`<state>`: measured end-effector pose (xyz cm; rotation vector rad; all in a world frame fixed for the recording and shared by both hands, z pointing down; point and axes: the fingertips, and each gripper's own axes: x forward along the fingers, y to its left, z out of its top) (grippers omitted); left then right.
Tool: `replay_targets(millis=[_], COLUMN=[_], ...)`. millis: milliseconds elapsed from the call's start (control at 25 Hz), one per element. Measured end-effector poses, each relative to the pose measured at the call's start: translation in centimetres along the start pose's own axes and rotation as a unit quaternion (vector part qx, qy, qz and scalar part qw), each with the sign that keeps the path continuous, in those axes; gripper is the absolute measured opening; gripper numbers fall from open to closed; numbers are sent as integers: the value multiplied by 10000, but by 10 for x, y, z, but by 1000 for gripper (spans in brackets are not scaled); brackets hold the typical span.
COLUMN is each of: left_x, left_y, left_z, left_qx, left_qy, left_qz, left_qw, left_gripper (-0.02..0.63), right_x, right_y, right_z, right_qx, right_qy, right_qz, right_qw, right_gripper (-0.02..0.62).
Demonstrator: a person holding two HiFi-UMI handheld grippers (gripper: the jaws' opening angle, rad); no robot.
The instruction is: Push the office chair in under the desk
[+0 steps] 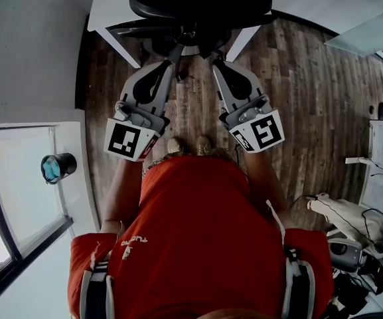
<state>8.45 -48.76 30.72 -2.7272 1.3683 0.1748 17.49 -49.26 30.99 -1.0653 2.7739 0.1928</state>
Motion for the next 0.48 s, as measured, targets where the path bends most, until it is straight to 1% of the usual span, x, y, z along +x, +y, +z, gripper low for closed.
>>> replay_targets(millis=[280,480], left_x=[0,2], left_y=[0,-4], left_z=[0,1], left_qx=[21,-66], left_qy=[-7,-83], left_qz=[-54,-135], left_qw=[10000,9999], left_gripper=[9,9], right_x=[0,-3], right_y=[1,0], right_z=[-2,-4], right_qx=[-15,-26], right_qy=[19,43], right_qz=[-1,9], right_qw=[10000,10000], right_gripper=[25,25])
